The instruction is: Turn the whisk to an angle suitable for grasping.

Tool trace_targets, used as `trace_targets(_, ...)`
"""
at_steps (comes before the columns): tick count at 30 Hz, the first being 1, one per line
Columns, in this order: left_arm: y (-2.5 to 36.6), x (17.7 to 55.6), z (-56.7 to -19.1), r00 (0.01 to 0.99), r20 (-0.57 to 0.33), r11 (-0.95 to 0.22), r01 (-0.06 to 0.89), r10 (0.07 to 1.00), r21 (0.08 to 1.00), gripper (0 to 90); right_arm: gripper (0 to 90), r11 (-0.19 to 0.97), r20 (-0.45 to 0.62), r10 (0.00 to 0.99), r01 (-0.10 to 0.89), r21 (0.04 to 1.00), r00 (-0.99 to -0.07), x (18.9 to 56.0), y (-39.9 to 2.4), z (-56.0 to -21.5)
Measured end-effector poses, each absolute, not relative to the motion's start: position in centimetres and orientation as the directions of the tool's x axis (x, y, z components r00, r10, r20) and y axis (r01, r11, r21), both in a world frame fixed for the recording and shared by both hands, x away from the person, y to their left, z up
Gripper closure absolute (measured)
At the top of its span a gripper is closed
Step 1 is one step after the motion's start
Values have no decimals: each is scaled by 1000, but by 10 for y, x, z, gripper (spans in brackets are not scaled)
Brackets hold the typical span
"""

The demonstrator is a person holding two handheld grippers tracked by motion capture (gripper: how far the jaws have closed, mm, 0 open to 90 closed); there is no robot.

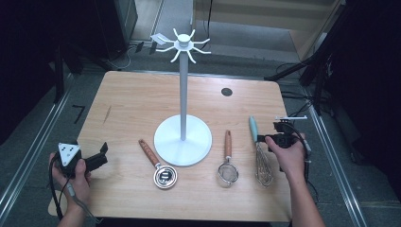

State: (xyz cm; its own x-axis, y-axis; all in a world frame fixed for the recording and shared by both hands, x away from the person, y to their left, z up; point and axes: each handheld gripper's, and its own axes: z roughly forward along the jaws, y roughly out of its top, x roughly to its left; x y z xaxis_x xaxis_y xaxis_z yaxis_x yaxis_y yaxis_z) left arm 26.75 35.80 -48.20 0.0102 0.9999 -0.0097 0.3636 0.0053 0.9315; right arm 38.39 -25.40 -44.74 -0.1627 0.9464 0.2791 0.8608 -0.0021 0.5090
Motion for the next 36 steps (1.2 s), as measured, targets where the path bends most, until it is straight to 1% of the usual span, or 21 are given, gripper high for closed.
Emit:
trace_targets(6,358,267,-482,18,-19,11,361,1000,933,0,597,3,283,946,879,477,-157,392,-253,-452)
trace_targets(11,359,268,-482,22,-20,11,366,1000,931,0,607,-19,308,943,904,427,-126,403,-254,-454)
trace_targets(14,359,268,-482,25,-32,20,367,999,930,0,607,-20,323,938,910,414,-127,406,-254,-455)
trace_targets(16,360,268,-482,24,-39,27,364,999,931,0,607,-24,329,938,926,376,-109,411,-252,-459)
trace_targets(18,360,268,-482,24,-42,30,362,999,932,0,610,-30,326,941,933,357,-94,414,-250,-461)
trace_targets(24,361,267,-482,30,-54,40,355,998,934,0,601,-24,332,939,940,339,-95,419,-245,-466)
trace_targets(30,363,267,-482,35,-65,48,358,997,932,0,605,-22,310,947,950,312,-80,424,-240,-471)
trace_targets(36,362,267,-482,32,-62,46,359,998,932,0,607,-13,310,947,950,311,-88,426,-235,-473)
